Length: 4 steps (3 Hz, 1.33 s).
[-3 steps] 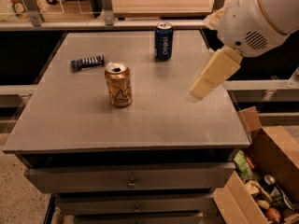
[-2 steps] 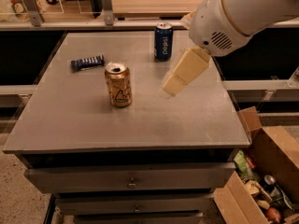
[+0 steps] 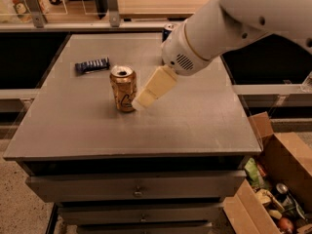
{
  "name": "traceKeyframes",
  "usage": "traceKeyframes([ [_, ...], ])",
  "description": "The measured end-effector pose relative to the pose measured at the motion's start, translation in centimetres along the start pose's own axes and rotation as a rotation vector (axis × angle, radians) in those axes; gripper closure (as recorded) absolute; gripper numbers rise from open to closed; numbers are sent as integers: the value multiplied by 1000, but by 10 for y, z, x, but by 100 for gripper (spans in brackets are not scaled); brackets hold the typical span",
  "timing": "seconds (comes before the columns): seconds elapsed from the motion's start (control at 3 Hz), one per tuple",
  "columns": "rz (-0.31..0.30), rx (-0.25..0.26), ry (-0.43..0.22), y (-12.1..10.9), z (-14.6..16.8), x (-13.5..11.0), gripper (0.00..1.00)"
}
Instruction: Move orange can near rxbar blueberry
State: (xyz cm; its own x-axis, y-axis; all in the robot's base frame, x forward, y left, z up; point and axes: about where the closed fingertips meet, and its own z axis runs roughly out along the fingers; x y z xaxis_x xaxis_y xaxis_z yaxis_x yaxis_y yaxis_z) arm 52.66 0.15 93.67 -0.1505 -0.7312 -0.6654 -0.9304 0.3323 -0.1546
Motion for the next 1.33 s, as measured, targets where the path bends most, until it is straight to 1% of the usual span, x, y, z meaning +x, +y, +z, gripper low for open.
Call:
traceKeyframes([
  [0.33,56,-58,-32,5,42,-3,0],
  [0.67,55,-58,-32,5,42,-4,0],
  [1.0,81,-56,-51,3,49,0,0],
  [1.33,122,-48,-97,4,65,9,0],
])
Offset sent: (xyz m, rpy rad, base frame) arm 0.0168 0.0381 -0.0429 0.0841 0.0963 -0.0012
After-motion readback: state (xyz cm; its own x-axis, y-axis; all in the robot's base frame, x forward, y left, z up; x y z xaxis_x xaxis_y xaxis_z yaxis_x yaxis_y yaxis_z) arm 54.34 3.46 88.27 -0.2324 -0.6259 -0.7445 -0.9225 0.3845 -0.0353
